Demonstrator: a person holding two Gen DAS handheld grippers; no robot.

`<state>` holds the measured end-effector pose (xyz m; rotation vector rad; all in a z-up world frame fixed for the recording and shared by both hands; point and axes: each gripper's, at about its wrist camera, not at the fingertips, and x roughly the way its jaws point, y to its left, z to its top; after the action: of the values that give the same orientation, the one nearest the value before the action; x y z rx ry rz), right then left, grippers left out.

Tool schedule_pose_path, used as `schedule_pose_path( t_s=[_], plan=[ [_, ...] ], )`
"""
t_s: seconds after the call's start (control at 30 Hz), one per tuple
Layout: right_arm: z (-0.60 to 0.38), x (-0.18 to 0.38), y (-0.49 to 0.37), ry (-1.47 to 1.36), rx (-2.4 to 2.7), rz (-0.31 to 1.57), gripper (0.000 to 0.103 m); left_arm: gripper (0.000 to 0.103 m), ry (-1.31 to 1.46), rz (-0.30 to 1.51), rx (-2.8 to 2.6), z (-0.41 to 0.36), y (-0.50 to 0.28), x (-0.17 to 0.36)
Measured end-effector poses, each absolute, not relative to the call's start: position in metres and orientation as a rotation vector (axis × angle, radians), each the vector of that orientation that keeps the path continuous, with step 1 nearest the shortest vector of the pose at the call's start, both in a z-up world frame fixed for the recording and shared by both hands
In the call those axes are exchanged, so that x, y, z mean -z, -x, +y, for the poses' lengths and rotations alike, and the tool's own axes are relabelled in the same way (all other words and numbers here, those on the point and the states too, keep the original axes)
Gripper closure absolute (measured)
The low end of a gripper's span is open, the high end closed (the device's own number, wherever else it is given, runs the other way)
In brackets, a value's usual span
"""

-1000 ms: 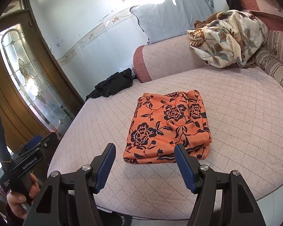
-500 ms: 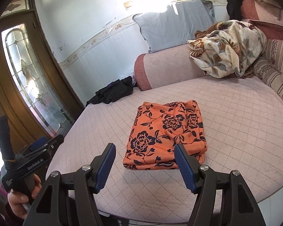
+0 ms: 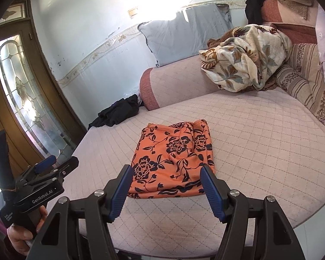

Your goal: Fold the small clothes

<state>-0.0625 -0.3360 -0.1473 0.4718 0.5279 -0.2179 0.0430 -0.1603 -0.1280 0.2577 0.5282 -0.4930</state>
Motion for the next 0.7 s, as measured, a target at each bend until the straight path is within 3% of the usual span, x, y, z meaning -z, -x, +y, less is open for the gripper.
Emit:
schedule_pose_path(
  t_s=[0.7],
  plan=[
    [-0.332,0.152,0.051,-0.479,0.187,0.537,0.034,0.014,-0.237,0.561,0.465,-0.154,-0.058,0.139]
  ],
)
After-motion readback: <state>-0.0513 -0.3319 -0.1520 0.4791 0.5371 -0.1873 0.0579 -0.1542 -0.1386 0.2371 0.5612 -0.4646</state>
